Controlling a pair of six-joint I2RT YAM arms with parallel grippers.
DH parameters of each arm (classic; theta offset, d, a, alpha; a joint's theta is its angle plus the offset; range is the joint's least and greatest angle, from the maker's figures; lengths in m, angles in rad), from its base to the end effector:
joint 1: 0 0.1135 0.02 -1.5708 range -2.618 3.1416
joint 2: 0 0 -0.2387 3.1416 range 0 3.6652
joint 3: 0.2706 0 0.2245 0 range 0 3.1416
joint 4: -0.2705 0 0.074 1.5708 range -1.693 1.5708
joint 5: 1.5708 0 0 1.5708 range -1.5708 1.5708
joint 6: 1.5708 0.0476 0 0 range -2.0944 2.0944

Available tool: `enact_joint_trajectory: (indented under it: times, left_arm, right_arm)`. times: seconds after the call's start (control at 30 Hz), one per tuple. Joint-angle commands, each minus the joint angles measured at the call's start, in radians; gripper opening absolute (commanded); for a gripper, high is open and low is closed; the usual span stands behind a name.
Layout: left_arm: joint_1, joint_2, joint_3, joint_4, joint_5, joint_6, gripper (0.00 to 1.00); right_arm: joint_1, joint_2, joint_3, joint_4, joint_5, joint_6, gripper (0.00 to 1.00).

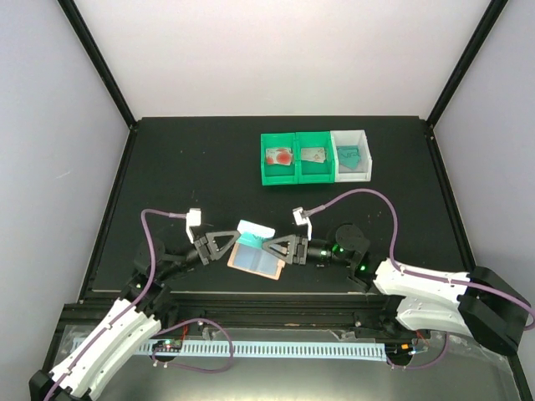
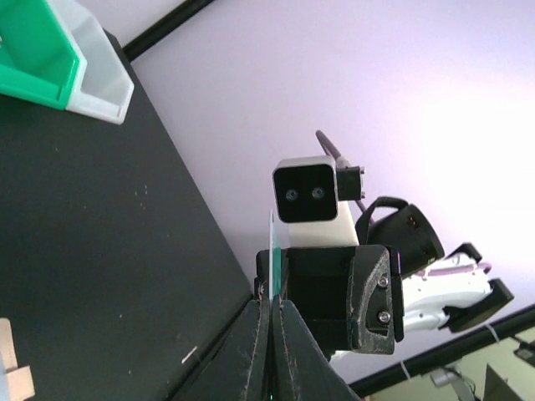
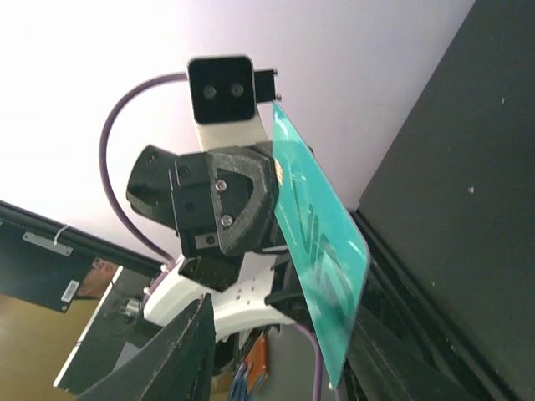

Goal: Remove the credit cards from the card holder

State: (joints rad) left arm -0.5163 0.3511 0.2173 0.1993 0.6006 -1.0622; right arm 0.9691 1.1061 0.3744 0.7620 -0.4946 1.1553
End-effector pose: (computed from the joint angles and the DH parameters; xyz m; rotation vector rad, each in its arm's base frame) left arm 0.1009 -0.0882 0.2336 0.0827 1.7815 -1.6528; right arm 0.1115 0.2023 0.2305 -0.3153 1.9350 1.9416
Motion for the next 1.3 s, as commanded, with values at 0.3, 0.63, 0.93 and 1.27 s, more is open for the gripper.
enact_joint_trajectory:
  times: [0.3, 0.63, 0.93, 1.27]
  left_arm:
    - [0.004, 0.014, -0.044, 0.203, -0.134, -0.131, 0.01]
    - [0.004, 0.032, -0.078, 0.274, -0.162, -0.181, 0.02]
    - [0.005, -0.009, -0.083, 0.228, -0.214, -0.174, 0.02]
    - [0.004, -0.020, -0.086, 0.189, -0.183, -0.146, 0.25]
  right_arm:
    - [0.006, 0.016, 0.075, 0.008, 0.127, 0.036, 0.25]
    - [0.018, 0.043, 0.091, -0.016, 0.176, 0.037, 0.22]
    - [0.028, 0.092, 0.064, 0.071, 0.210, 0.069, 0.07]
    - [0.031, 0.017, 0.061, -0.054, 0.278, 0.021, 0.01]
